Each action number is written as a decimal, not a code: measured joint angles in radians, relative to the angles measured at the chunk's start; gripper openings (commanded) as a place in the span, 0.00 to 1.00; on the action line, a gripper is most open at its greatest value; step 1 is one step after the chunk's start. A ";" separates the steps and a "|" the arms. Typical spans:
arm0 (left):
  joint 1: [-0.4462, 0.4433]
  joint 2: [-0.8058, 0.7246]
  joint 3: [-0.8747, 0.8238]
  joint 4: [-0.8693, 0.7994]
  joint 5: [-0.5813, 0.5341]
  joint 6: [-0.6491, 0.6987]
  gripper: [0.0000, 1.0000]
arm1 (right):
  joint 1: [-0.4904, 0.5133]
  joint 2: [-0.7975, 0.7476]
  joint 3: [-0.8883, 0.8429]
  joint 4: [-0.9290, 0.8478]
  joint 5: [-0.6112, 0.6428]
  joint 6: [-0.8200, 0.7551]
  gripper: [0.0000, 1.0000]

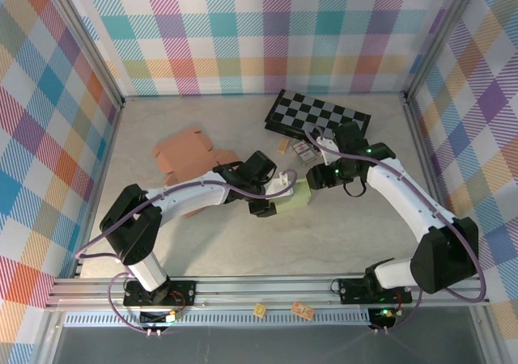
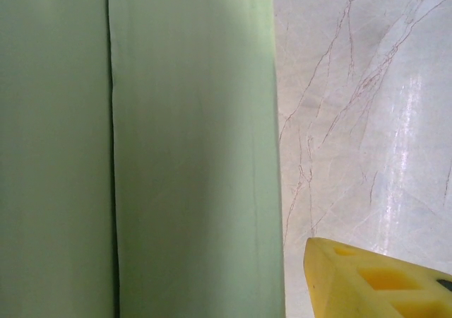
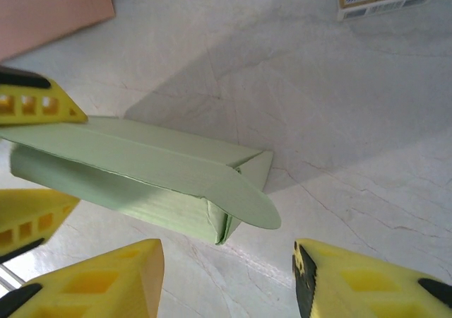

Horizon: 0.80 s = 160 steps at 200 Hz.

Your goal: Fold the paper box

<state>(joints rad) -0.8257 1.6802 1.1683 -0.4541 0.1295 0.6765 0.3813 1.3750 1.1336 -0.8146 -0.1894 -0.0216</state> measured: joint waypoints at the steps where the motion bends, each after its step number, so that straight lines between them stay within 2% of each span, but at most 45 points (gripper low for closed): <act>1: 0.000 0.000 0.000 0.000 0.000 0.000 0.61 | 0.000 0.001 0.000 0.000 0.001 -0.002 0.52; 80: 0.010 0.000 0.014 -0.019 0.009 0.006 0.61 | 0.044 0.077 0.035 -0.020 0.051 -0.100 0.47; 113: 0.010 0.003 0.024 -0.023 0.009 0.010 0.61 | 0.051 0.092 0.040 -0.021 0.074 -0.121 0.41; 128: 0.010 0.006 0.026 -0.023 0.009 0.010 0.61 | 0.051 0.096 0.043 -0.021 0.082 -0.123 0.42; 160: 0.010 0.011 0.027 -0.024 0.009 0.010 0.61 | 0.052 0.096 0.047 -0.021 0.124 -0.131 0.51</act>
<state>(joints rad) -0.8154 1.6913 1.1950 -0.4778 0.1387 0.6861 0.4335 1.4712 1.1801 -0.8356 -0.0650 -0.1528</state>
